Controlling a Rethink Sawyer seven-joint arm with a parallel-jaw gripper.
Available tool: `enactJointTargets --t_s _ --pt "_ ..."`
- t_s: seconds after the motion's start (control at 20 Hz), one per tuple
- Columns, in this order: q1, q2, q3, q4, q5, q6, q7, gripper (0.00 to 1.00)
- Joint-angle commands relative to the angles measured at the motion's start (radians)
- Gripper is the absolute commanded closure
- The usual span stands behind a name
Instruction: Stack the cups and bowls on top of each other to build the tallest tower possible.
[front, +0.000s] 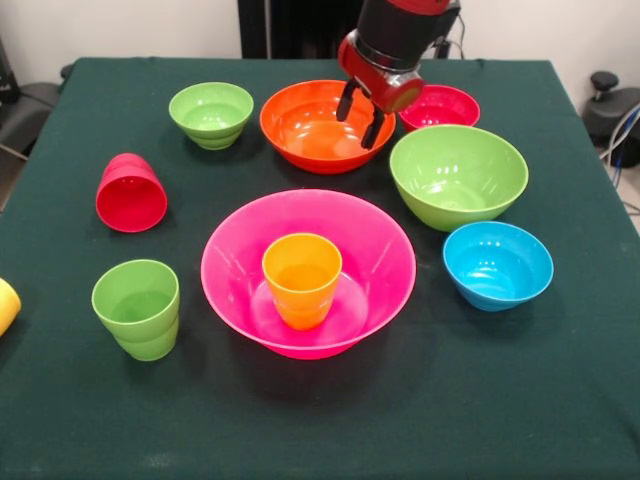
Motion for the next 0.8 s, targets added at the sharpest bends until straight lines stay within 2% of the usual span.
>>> enactJointTargets --t_s 0.05,0.3,0.8 --pt "0.017 -0.016 0.078 -0.046 -0.02 0.158 0.033 0.0" --pt "0.029 -0.024 0.071 -0.051 -0.022 0.176 0.041 0.0" --pt "-0.006 0.045 0.086 -0.11 -0.021 0.125 0.035 0.0"
